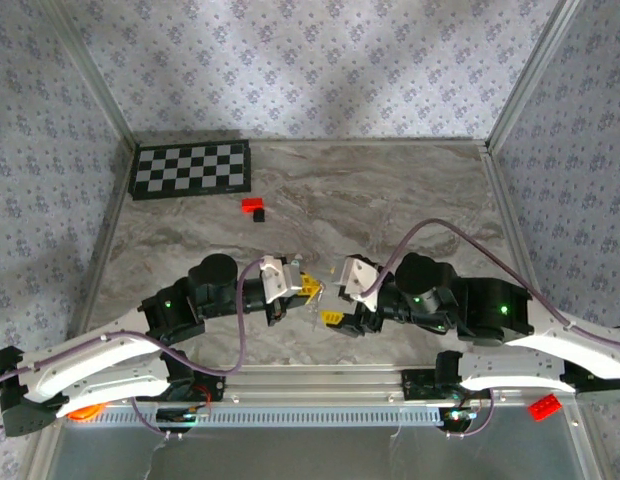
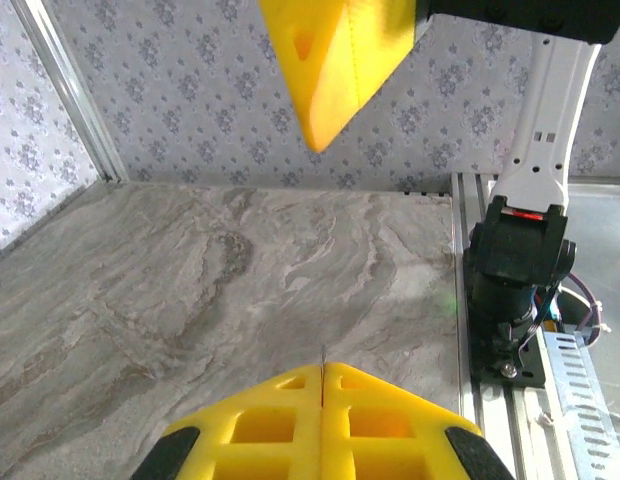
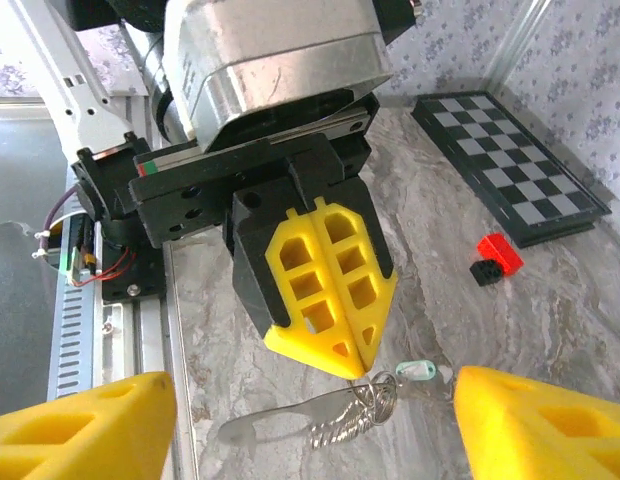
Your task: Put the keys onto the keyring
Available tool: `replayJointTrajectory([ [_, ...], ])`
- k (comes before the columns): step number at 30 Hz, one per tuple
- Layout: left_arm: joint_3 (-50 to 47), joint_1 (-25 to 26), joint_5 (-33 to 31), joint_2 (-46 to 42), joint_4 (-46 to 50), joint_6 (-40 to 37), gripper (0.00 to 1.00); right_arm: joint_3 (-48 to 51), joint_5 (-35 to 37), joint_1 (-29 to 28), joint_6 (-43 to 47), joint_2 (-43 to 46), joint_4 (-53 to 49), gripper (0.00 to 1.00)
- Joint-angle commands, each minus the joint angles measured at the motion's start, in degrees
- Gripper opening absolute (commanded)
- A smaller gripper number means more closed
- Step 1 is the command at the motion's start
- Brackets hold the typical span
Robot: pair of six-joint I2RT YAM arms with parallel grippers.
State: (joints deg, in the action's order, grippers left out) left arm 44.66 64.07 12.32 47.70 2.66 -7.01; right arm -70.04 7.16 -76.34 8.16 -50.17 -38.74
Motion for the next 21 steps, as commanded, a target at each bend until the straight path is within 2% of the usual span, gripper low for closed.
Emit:
replayJointTrajectory([
  [1, -0.01, -0.26, -1.50, -0.87, -5.08, 1.29, 0.00, -0.13, -2.89, 1.41, -0.61, 1.33, 0.65, 0.81],
  [4, 0.24, -0.44, -2.21, -1.01, -5.03, 1.20, 0.00, -0.53, -2.20, 2.38, -1.41, 1.86, 0.57, 0.90],
  [7, 0.01, -0.50, -2.29, -1.47, -5.55, 1.61, 0.00, 0.30, -2.61, 3.27, -1.82, 2.51, 2.01, 0.94],
  [15, -3.67, -0.97, -1.59, -1.95, -12.77, 5.16, 0.00, 6.92, -6.12, 6.03, -3.46, 3.13, 9.09, 0.96],
  [21, -4.64, -1.06, -1.21, -2.99, -13.92, 5.22, 0.00, 11.98, -13.96, 10.02, -6.43, 4.64, 17.43, 0.94],
])
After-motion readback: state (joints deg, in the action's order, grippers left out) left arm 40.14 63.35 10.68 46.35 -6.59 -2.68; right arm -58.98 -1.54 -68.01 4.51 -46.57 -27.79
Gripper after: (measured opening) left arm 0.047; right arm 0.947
